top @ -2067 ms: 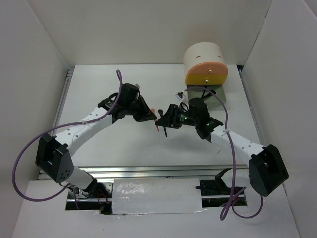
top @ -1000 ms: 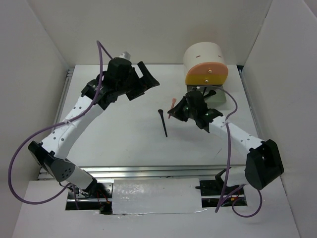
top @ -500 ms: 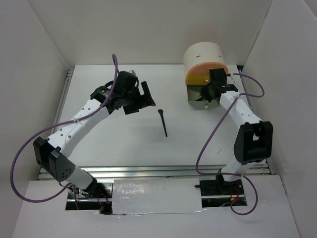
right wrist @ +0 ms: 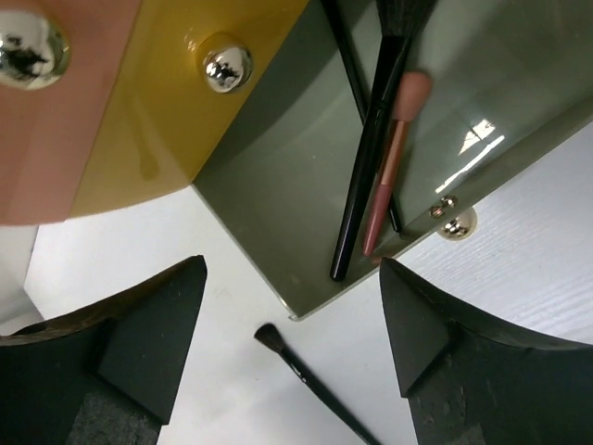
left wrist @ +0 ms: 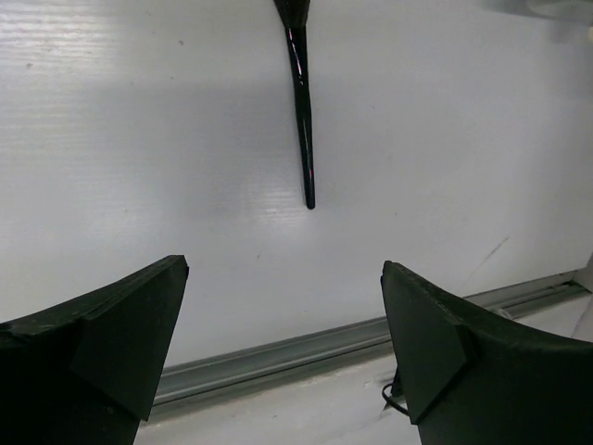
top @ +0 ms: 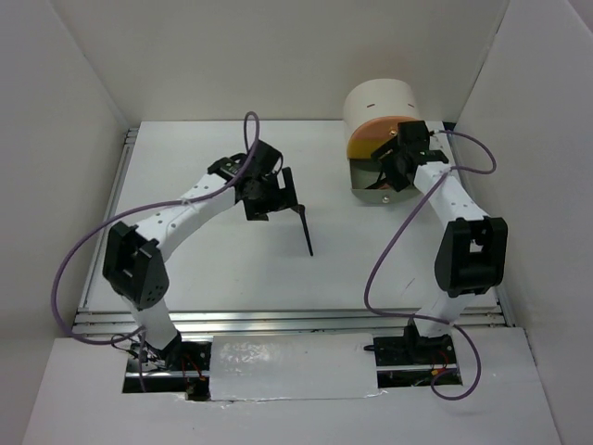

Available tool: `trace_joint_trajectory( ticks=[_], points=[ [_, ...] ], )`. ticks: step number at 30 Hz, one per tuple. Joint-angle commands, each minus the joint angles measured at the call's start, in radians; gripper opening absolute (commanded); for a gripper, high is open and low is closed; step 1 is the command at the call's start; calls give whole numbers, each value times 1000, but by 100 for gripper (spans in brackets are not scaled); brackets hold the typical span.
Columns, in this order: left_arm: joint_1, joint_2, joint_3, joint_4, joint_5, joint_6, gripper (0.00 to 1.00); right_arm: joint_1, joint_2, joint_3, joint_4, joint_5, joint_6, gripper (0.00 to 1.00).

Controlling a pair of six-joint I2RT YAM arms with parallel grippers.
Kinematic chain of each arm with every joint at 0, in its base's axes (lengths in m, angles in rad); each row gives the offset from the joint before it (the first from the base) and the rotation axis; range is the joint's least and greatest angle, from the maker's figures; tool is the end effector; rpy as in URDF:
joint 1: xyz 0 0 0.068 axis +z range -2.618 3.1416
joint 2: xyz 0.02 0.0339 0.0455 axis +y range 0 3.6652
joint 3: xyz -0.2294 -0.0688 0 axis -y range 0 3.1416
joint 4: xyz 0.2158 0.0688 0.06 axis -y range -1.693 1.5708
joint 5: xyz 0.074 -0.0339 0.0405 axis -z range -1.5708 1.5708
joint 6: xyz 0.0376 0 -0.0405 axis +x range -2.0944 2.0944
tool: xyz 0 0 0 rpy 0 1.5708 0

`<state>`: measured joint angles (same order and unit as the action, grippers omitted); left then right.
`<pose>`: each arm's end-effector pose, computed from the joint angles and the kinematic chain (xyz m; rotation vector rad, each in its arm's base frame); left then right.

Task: Organize the makeup

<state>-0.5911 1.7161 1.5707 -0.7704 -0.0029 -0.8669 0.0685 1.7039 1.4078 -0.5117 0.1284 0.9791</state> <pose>0.2852 -0.1913 0.2801 -0.3573 2.5655 -0.5834 0.3508 0.0192 0.2549 1.1097 2.1260 0.3476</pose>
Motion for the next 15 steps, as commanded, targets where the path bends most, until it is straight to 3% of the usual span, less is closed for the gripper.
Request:
trace_joint_trajectory(
  ticks=[1,5,9,15],
  points=[
    [-21,135,81,13,-27,11,99,1,-82,34,7,-60,-39,83],
    [-52,291,251,-52,-66,8,99,5,-200,-108,74,-192,-31,83],
    [-81,511,515,-182,-178,-35,99,5,-383,-286,124,-255,-25,83],
    [-93,683,673,-308,-281,-73,90,22,-570,-490,168,-325,-11,83]
  ],
)
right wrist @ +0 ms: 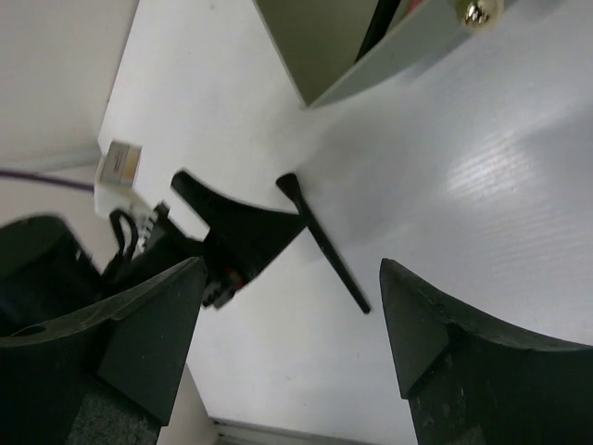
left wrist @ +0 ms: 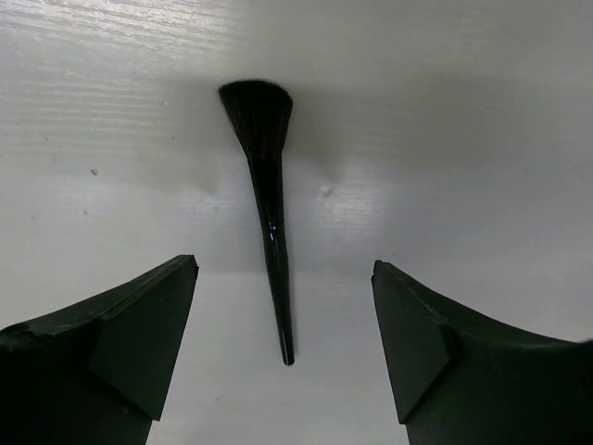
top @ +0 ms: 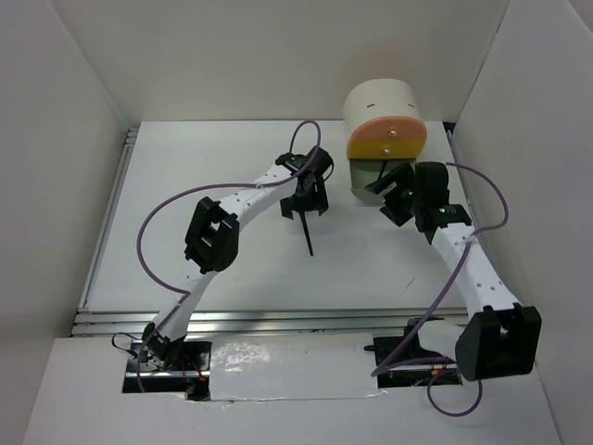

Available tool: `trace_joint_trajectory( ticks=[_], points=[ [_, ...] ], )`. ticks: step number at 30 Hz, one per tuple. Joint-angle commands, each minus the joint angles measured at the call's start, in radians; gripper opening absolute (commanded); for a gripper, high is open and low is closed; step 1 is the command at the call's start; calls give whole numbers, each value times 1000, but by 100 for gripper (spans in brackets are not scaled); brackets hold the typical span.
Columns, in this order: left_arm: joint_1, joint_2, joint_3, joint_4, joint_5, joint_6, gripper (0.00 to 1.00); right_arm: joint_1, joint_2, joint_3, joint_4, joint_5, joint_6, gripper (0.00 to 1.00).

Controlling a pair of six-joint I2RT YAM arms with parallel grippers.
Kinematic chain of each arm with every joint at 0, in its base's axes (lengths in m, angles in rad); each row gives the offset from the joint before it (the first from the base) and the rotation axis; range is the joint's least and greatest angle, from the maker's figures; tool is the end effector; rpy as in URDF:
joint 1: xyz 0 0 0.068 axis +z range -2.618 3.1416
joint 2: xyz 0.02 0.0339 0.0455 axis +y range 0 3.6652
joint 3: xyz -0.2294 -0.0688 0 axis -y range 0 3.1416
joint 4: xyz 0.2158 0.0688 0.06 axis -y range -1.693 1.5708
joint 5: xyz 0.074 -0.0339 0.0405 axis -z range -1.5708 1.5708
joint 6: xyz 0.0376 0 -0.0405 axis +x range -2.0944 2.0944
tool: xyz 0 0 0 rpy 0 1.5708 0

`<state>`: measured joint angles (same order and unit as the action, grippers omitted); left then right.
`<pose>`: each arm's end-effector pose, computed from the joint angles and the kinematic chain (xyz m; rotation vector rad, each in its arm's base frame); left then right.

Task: Organize the makeup

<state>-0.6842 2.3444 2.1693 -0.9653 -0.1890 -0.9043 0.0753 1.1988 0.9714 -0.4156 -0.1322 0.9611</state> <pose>0.3528 -0.2786 0.1983 -0.3518 2.6749 -0.2414 0.2484 0.0237 0.2703 0.9177 2.1125 0.7028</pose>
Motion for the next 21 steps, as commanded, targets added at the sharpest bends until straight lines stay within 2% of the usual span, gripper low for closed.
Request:
trace_joint_trajectory(
  ticks=[1,5,6,9,10,11,12,14,17,19,20,21],
  points=[
    [0,73,86,-121,-95,-36,89,18,-76,-62,84,-73,13,84],
    [-1,173,116,-151,-93,-36,80,38,-67,-31,84,-102,14,84],
    [-2,185,115,-157,-95,-38,70,43,-64,-7,83,-106,11,84],
    [-6,205,80,-177,-99,-41,62,54,-48,30,78,-115,8,84],
    [-6,202,61,-177,-101,-39,56,55,-45,36,80,-119,10,84],
    [-8,179,13,-173,-102,-39,47,58,-39,44,81,-121,11,84],
    [-6,161,-15,-158,-101,-41,18,58,-36,46,83,-124,11,84],
    [-5,92,-105,-144,-102,-48,0,64,-22,43,98,-130,8,84],
    [-3,-53,-234,-40,-49,-6,0,76,-16,-9,177,-191,-19,84],
    [-5,-143,-297,101,15,37,0,83,-22,-60,320,-253,-27,85],
    [-3,-227,-351,144,48,68,0,84,-24,-118,372,-285,-36,97],
    [-2,-268,-373,189,125,80,0,96,-22,-146,423,-347,-45,100]
  ],
)
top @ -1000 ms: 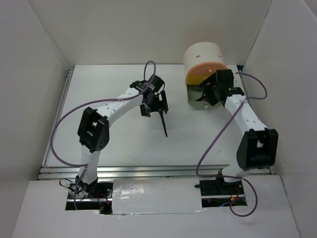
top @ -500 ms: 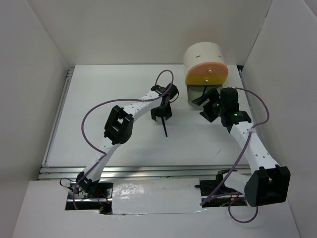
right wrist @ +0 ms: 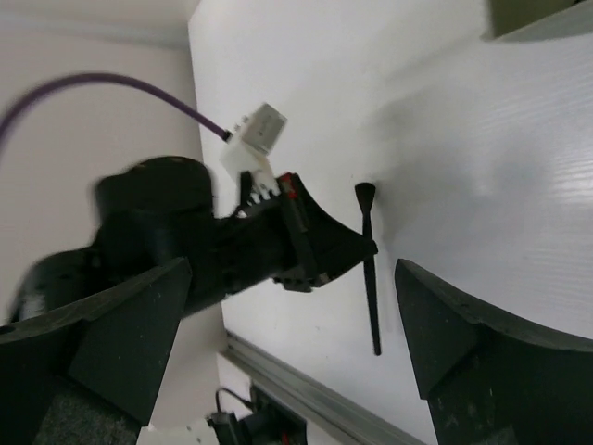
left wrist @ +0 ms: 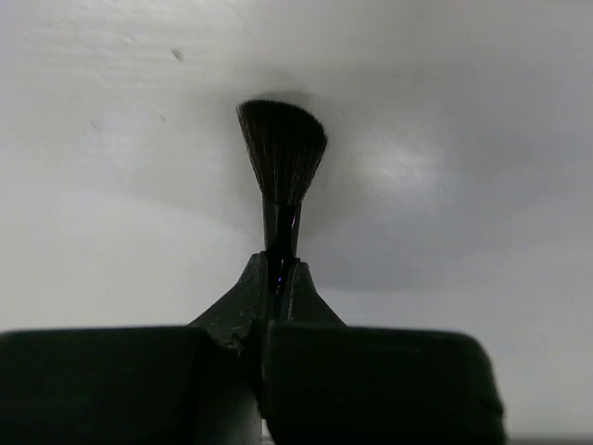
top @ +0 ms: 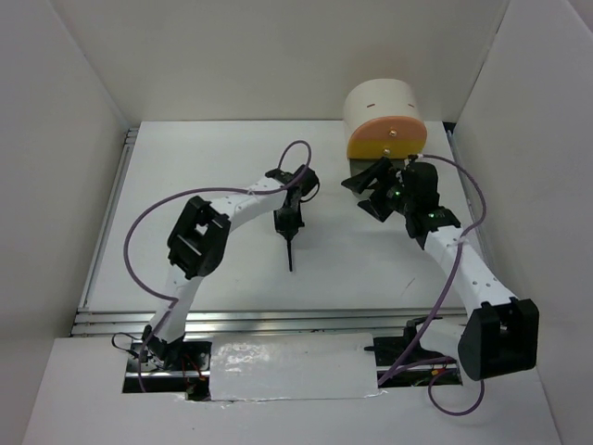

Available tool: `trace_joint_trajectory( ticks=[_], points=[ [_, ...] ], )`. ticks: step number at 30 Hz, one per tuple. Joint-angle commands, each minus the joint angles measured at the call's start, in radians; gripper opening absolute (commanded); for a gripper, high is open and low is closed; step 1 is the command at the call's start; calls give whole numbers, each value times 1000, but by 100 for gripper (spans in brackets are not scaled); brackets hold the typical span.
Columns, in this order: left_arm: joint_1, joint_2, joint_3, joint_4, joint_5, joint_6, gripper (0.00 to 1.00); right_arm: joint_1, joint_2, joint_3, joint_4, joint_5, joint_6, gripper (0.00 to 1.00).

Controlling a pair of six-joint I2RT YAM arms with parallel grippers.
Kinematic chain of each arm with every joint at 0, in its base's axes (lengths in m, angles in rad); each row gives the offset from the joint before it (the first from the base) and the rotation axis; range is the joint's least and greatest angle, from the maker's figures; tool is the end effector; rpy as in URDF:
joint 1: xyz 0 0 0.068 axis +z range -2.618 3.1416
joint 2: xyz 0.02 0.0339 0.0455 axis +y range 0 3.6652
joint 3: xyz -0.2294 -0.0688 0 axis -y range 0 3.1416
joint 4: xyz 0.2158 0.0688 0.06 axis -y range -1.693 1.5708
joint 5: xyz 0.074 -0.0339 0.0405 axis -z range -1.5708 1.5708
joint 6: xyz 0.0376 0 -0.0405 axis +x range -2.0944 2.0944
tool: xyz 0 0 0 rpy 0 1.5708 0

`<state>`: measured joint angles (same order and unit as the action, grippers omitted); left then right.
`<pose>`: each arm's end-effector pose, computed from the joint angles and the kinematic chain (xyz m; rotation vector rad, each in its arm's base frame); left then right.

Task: Organize the makeup

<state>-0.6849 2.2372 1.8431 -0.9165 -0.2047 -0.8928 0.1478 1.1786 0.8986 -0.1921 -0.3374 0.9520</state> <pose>0.3244 -0.2551 0.1593 -0.3296 2.7945 -0.0576 0.2492 0.0497 0.2737 0.6390 2.0790 1.0062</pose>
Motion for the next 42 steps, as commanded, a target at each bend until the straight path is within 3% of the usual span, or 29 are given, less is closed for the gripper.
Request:
trace_joint_trajectory(
  ticks=[1,5,8,12,16,19,20,22,23,25,26,27,30,33,37,42],
  points=[
    [2,-230,-65,219,186,78,0,35,10,-98,309,-172,-42,100],
    [8,-347,-145,385,408,61,0,82,47,-202,466,-233,-61,100],
    [10,-396,-180,491,484,26,0,111,72,-225,532,-274,-79,100],
    [16,-424,-203,587,563,-17,0,154,82,-263,753,-399,-73,100],
    [18,-422,-200,639,629,-53,0,196,116,-253,780,-414,-62,96],
    [18,-421,-194,653,639,-67,0,200,137,-262,825,-425,-32,77],
    [18,-421,-193,654,634,-67,0,202,141,-265,833,-425,-26,65],
    [19,-421,-185,633,622,-57,0,200,138,-265,839,-420,-22,56],
    [19,-419,-179,622,605,-52,0,200,136,-265,835,-414,-24,46],
    [22,-415,-163,576,585,-35,1,200,130,-256,813,-413,-38,12],
    [25,-415,-160,565,571,-29,5,203,127,-254,800,-399,-39,0],
    [25,-418,-154,544,562,-25,11,203,119,-251,790,-396,-45,0],
    [28,-429,-142,513,522,-14,72,202,116,-248,781,-394,-45,0],
    [31,-442,-131,505,498,-8,99,200,113,-247,784,-391,-41,0],
    [47,-444,-85,470,469,-6,99,199,110,-237,760,-377,-44,0],
    [77,-464,28,361,297,-35,99,171,127,-205,694,-319,-47,0]
  ],
)
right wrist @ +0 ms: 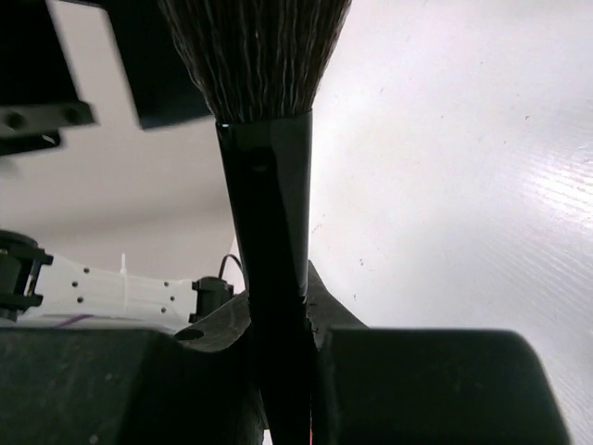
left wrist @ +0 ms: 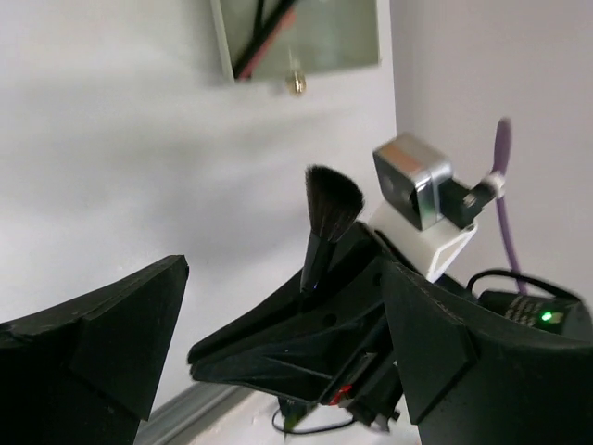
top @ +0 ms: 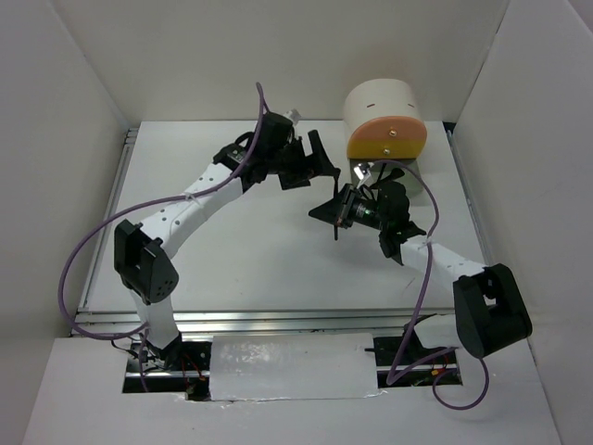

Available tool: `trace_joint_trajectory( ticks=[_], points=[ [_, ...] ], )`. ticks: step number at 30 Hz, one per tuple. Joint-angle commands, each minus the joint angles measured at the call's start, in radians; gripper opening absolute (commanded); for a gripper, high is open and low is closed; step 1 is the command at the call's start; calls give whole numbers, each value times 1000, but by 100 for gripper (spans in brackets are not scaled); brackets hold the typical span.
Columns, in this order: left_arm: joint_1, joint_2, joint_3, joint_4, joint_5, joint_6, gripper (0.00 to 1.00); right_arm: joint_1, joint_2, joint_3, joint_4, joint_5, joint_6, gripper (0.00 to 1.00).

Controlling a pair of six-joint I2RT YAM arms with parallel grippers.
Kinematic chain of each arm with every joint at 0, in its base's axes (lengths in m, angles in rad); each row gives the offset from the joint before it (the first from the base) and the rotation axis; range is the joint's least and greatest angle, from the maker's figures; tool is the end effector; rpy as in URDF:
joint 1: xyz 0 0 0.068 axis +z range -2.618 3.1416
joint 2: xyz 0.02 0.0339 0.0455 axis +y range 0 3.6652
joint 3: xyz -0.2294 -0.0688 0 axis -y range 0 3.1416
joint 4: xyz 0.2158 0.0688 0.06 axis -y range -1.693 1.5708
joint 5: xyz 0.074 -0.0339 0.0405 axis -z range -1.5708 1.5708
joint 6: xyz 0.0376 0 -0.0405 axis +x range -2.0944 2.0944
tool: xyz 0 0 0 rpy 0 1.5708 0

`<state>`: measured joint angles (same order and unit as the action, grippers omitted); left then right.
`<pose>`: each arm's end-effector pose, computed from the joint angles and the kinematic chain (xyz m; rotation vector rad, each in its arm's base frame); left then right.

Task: Organize the makeup

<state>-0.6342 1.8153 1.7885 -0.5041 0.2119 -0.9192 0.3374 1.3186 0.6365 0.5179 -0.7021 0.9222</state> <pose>0.3082 -0.2365 0.3342 -0.1884 2.3011 -1.0995 0.2462 0.1121 0.2294 -0.0170 1.9554 1.4854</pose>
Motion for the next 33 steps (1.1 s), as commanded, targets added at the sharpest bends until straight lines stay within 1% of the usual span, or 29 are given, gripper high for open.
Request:
trace_joint_trajectory(
  ticks=[1,2,3,6,8,9,10,12,13,15,17,18,19,22,25,27,29,30,31,33],
  points=[
    [40,-56,113,-98,-150,-27,99,-30,1,63,-34,53,-8,0],
    [50,-66,124,-125,-207,-42,100,-55,8,74,-38,65,-3,0],
    [66,-79,124,-145,-207,-61,99,-67,16,78,-41,72,3,0],
    [93,-157,59,-123,-261,-99,99,-127,48,132,-81,110,7,0],
    [97,-212,0,-103,-269,-101,99,-150,74,213,-174,156,-17,0],
    [102,-221,-14,-109,-272,-99,100,-172,83,245,-215,235,-23,0],
    [105,-234,-33,-119,-272,-92,99,-182,111,314,-311,278,-25,0],
    [111,-241,-52,-152,-261,-84,99,-202,145,379,-386,350,-17,0],
    [113,-254,-79,-160,-252,-75,99,-227,184,438,-444,402,4,0],
    [113,-272,-118,-166,-241,-70,99,-251,224,489,-481,430,32,0],
    [113,-336,-237,-134,-221,-72,100,-285,292,569,-554,461,107,0],
    [113,-336,-238,-113,-221,-72,99,-293,292,569,-555,476,107,0],
    [114,-376,-305,-97,-220,-76,99,-305,316,597,-588,487,131,0],
    [114,-438,-399,-76,-221,-89,99,-317,355,632,-662,539,179,0],
    [117,-470,-439,-96,-223,-83,99,-322,367,615,-664,546,219,0],
    [117,-484,-452,-108,-233,-73,99,-325,367,589,-635,544,243,1],
    [119,-491,-457,-120,-236,-69,99,-327,367,575,-619,543,260,6],
    [119,-496,-465,-120,-232,-66,99,-328,367,568,-602,543,277,11],
    [119,-498,-469,-113,-227,-63,99,-328,369,557,-596,543,283,19],
    [120,-499,-483,-106,-221,-63,99,-328,373,557,-593,552,293,29]
  ],
)
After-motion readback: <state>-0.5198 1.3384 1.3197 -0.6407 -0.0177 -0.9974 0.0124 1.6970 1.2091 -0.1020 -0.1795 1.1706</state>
